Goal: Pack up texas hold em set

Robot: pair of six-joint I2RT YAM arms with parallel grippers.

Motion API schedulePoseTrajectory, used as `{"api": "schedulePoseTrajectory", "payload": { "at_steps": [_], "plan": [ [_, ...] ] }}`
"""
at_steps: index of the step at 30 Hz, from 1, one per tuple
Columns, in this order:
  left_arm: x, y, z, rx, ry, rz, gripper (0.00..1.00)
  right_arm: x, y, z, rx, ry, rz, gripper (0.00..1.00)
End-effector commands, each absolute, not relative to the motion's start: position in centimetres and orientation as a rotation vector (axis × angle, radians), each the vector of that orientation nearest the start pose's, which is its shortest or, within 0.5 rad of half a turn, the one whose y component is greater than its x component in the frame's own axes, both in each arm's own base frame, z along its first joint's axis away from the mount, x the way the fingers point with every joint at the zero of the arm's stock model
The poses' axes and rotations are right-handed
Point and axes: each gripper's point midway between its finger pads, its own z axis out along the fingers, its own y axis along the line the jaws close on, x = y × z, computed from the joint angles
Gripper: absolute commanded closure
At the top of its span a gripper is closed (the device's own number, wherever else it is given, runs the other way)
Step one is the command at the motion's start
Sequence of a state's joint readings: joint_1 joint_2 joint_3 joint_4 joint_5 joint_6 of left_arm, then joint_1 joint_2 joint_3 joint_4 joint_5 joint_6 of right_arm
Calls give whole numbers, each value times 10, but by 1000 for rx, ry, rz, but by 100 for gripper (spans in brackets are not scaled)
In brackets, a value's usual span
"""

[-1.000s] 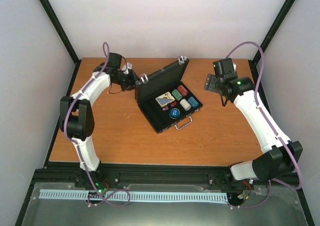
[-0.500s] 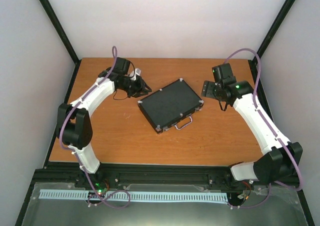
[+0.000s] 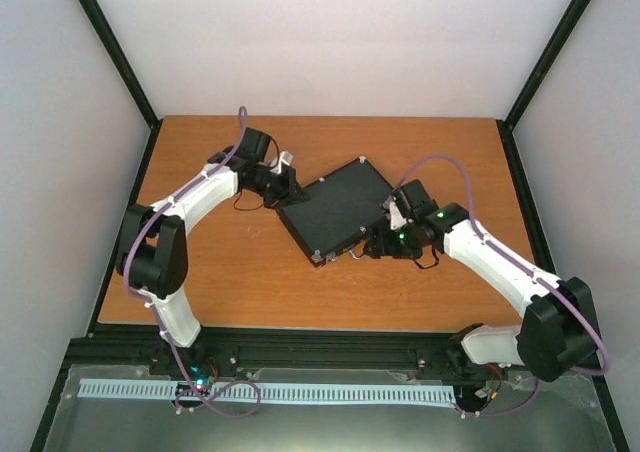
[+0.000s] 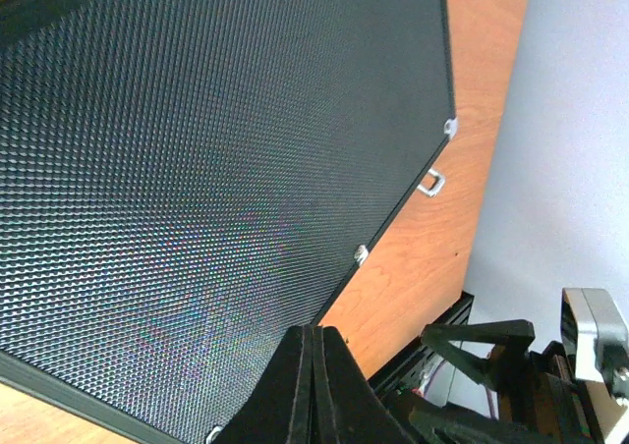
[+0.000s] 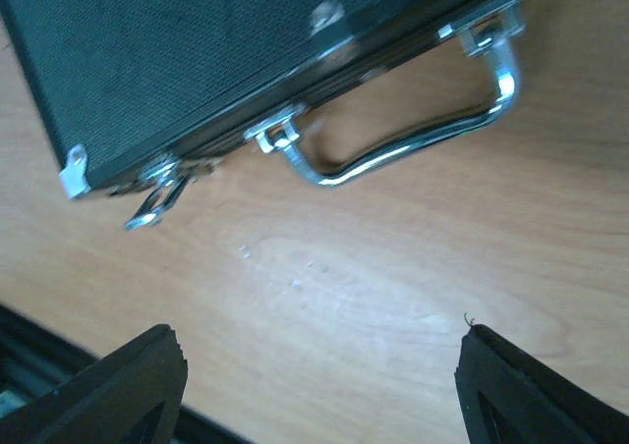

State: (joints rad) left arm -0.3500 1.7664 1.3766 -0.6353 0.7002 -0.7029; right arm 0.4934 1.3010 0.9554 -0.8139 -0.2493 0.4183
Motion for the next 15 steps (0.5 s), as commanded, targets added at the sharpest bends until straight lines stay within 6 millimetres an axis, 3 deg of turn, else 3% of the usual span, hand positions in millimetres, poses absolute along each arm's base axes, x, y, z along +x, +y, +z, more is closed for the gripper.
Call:
{"api": "schedulePoseTrajectory", "payload": {
  "at_steps": [1, 4, 8, 15],
  "plan": [
    [354, -270, 143, -142, 2793, -1279, 99, 227, 213, 134, -313, 2742, 863, 25],
    [348, -276, 128, -115, 2844, -1206, 99, 224, 224, 129, -309, 2724, 978, 31],
    [346, -273, 107, -151, 2893, -1139, 99, 226, 235, 116, -331, 2730, 1053, 54],
    [335, -256, 76, -177, 2978, -999, 99, 238, 259, 116, -272, 2687, 1238, 61]
  ]
}}
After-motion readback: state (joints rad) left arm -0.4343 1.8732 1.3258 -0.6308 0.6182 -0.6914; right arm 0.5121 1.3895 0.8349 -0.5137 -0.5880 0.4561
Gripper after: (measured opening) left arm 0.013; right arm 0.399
